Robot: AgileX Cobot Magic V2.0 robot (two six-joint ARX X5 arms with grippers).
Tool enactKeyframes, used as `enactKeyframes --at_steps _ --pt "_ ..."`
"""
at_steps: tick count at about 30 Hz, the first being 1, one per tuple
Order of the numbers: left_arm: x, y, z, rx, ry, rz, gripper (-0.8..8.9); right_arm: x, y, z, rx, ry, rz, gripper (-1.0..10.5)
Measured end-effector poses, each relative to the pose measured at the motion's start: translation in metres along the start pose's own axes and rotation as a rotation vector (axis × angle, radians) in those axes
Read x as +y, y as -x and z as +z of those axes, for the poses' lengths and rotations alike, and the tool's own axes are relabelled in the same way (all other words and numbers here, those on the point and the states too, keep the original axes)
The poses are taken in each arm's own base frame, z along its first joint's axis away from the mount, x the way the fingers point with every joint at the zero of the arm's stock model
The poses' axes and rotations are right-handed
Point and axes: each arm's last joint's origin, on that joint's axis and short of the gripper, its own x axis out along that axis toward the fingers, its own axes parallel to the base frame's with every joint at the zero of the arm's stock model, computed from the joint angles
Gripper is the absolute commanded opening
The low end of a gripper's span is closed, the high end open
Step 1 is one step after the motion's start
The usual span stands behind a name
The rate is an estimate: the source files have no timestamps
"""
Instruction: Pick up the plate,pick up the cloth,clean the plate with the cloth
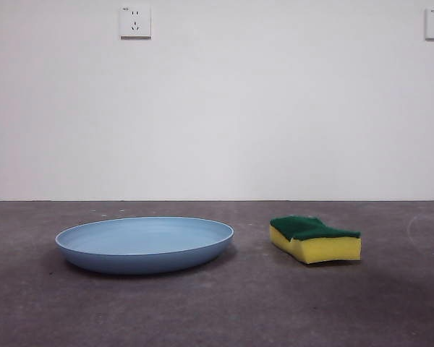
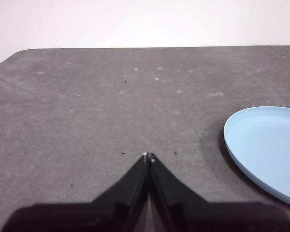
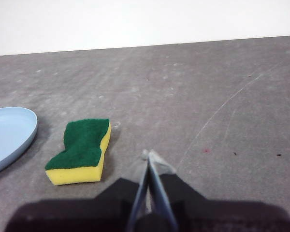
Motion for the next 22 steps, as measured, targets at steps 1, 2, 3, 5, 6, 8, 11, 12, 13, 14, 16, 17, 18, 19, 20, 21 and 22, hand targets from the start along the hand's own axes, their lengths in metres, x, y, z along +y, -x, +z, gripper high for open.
enactKeyframes --at_steps 1,2,3,5,6,8,11,12,13,14,16,17,18,19,20,21,22 --pt "0.0000 0.0000 0.0000 0.000 0.000 0.000 -0.03 0.0000 0.0000 0.0000 0.000 0.000 0.000 0.0" --pt "0.0000 0.0000 0.0000 0.000 0.000 0.000 -0.03 0.0000 0.0000 0.0000 0.000 0.000 0.000 0.0" --pt "0.0000 0.0000 0.0000 0.000 0.000 0.000 -0.03 0.0000 0.0000 0.0000 0.000 0.000 0.000 0.0" --pt "0.0000 0.0000 0.0000 0.000 0.000 0.000 -0.03 0.0000 0.0000 0.0000 0.000 0.000 0.000 0.0" --pt "0.0000 0.0000 0.0000 0.000 0.000 0.000 -0.03 0.0000 0.0000 0.0000 0.000 0.000 0.000 0.0" --pt "0.0000 0.0000 0.0000 0.000 0.000 0.000 -0.03 0.0000 0.0000 0.0000 0.000 0.000 0.000 0.0" --pt "0.0000 0.0000 0.0000 0.000 0.000 0.000 -0.03 0.0000 0.0000 0.0000 0.000 0.000 0.000 0.0" --pt "0.0000 0.0000 0.0000 0.000 0.000 0.000 -0.03 0.0000 0.0000 0.0000 0.000 0.000 0.000 0.0" --pt "0.0000 0.0000 0.0000 0.000 0.000 0.000 -0.03 0.0000 0.0000 0.0000 0.000 0.000 0.000 0.0" --pt "0.0000 0.0000 0.0000 0.000 0.000 0.000 -0.03 0.0000 0.0000 0.0000 0.000 0.000 0.000 0.0" --pt "0.0000 0.0000 0.0000 0.000 0.000 0.000 -0.03 0.0000 0.0000 0.0000 0.000 0.000 0.000 0.0" --pt "0.0000 0.0000 0.0000 0.000 0.000 0.000 -0.03 0.0000 0.0000 0.0000 0.000 0.000 0.000 0.0" --pt "0.0000 0.0000 0.0000 0.000 0.000 0.000 -0.03 0.0000 0.0000 0.0000 0.000 0.000 0.000 0.0" --pt "-0.0001 0.0000 0.0000 0.000 0.000 -0.002 -0.03 0.0000 0.0000 0.0000 0.000 0.000 0.000 0.0" --pt "-0.0005 0.0000 0.0000 0.000 -0.001 -0.005 -0.03 0.0000 0.0000 0.0000 0.000 0.000 0.000 0.0" --pt "-0.0008 0.0000 0.0000 0.000 -0.001 -0.008 -0.03 0.0000 0.0000 0.0000 0.000 0.000 0.000 0.0" --pt "-0.0009 0.0000 0.0000 0.000 -0.002 -0.010 -0.03 0.0000 0.0000 0.0000 0.000 0.000 0.000 0.0"
